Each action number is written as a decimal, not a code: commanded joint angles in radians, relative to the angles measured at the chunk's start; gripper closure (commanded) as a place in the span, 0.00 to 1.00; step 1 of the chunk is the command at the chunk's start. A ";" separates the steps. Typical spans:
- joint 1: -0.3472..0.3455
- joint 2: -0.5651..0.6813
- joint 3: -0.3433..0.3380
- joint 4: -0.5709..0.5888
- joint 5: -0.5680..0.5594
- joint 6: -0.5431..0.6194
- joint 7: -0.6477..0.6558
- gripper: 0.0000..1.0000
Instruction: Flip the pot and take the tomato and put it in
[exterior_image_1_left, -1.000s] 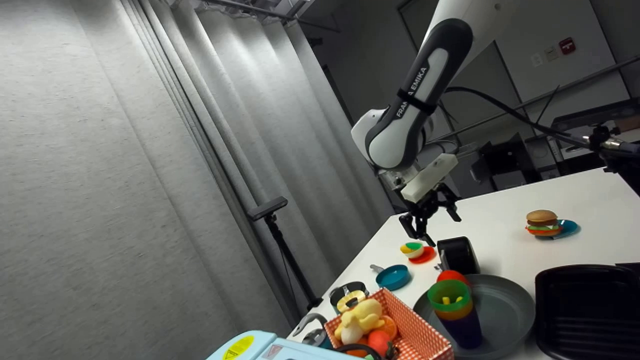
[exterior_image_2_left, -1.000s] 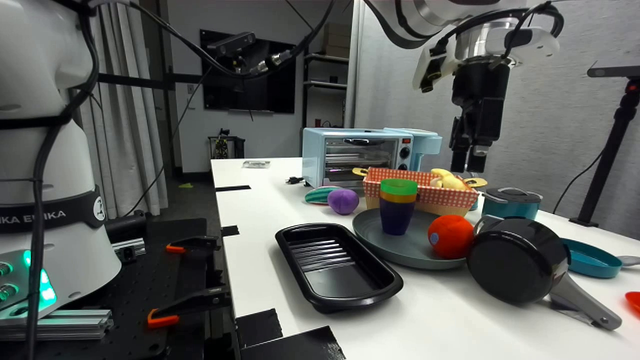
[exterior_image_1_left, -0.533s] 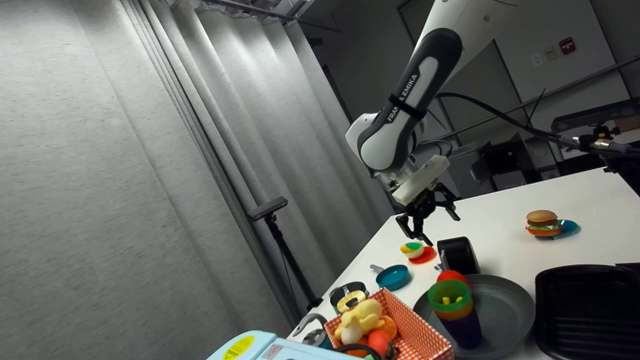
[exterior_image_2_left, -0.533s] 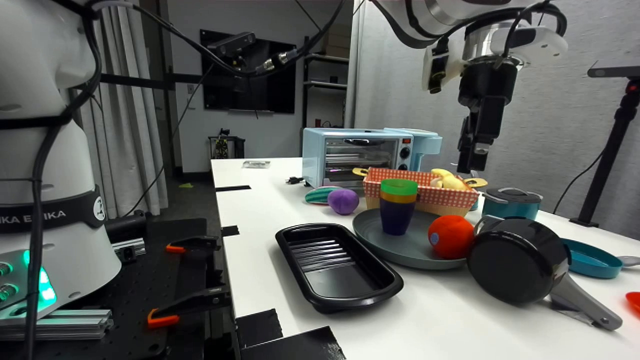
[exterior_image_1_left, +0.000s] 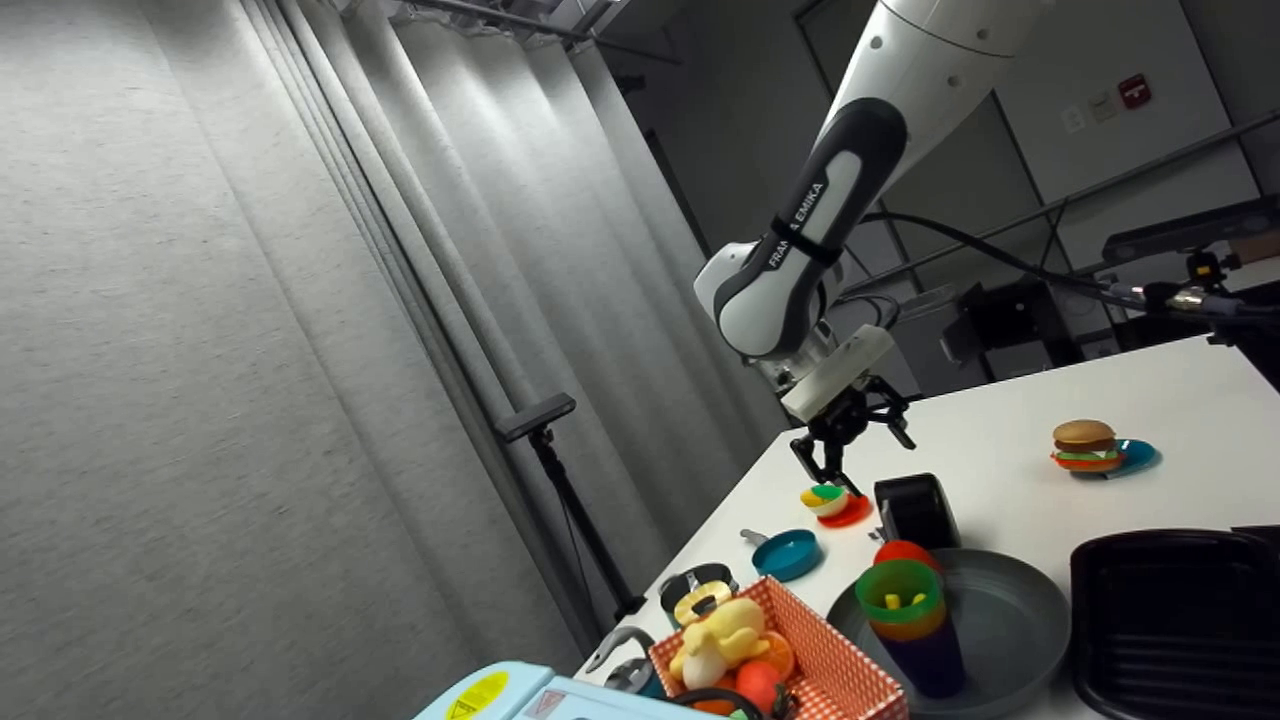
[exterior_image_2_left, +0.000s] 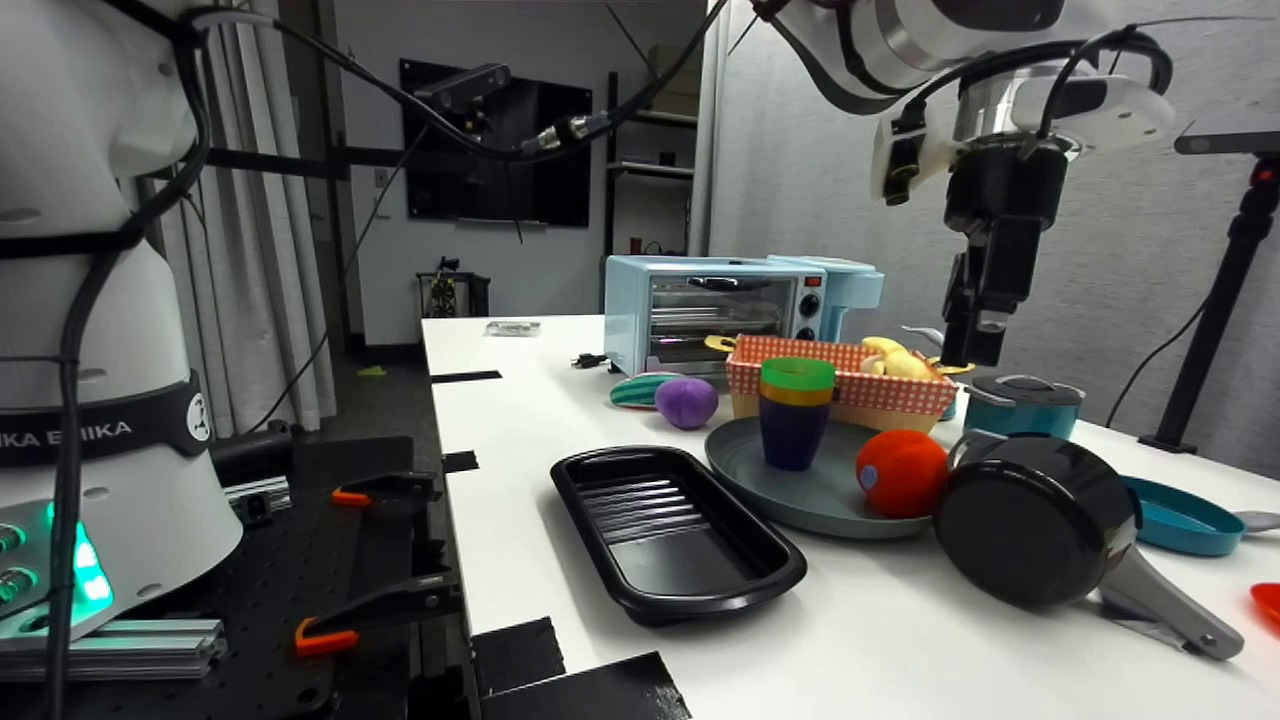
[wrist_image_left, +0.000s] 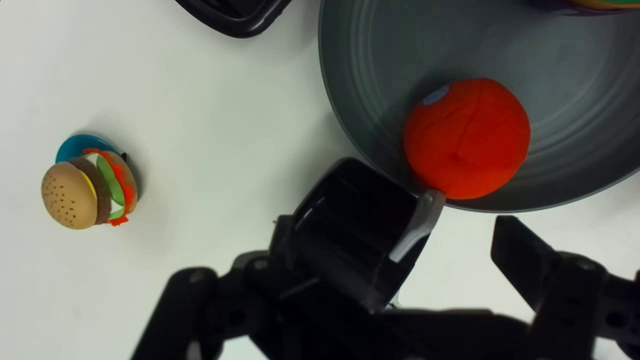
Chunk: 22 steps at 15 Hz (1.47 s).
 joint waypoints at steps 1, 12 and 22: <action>0.009 0.005 -0.012 0.007 0.008 -0.003 -0.003 0.00; 0.012 0.050 -0.028 0.075 0.001 -0.007 0.050 0.00; 0.008 0.032 -0.023 0.042 0.006 -0.001 0.026 0.00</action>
